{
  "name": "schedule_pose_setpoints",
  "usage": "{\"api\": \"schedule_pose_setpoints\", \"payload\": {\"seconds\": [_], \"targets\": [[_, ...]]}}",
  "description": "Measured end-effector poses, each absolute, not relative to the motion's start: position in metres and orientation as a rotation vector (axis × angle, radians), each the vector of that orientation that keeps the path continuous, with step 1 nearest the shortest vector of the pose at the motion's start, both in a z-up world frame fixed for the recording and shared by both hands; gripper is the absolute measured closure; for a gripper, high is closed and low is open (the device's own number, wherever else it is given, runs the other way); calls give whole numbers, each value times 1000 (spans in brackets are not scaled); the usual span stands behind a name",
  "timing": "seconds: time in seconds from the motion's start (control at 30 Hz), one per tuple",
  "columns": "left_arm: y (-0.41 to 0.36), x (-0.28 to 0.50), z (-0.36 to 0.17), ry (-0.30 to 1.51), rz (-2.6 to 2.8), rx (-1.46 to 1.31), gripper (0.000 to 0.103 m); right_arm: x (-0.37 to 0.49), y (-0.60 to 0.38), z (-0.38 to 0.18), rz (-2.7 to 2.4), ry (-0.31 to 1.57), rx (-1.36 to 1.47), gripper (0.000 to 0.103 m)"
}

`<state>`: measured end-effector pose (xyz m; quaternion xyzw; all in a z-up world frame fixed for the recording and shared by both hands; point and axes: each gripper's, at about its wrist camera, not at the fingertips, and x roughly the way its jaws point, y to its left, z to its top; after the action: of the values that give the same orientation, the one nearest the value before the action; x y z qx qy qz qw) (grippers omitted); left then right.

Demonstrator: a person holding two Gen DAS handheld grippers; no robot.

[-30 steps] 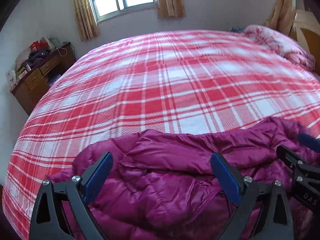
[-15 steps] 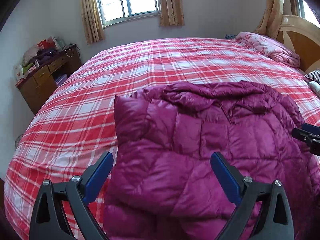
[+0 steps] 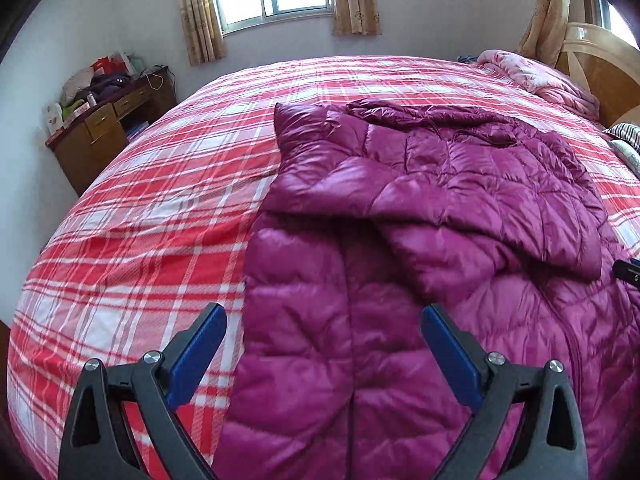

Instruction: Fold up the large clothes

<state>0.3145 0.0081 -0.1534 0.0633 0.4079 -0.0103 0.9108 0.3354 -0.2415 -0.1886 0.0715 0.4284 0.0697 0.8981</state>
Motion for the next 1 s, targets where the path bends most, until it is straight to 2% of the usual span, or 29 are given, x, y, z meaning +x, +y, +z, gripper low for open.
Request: {"api": "schedule_pose_setpoints", "payload": {"seconds": [0.3,0.6,0.7,0.83,0.97,1.0], "targets": [[52,226,-163,866,6,60,5,258,-267,-193,111,892,141,28],[54,189,-179,888,-8,78,5,215,-272,-200,97,897,136,28],[56,176,-182,900,-24,75,5,200,-273,-203,109,909,153,35],[60,155,-188,908,-57,74,5,180,-270,-206,121,928,126,54],[64,146,-188,924,-83,69,5,166,-273,-210,132,940,133,65],[64,144,-188,924,-87,73,9,164,-273,-211,137,938,134,71]]}}
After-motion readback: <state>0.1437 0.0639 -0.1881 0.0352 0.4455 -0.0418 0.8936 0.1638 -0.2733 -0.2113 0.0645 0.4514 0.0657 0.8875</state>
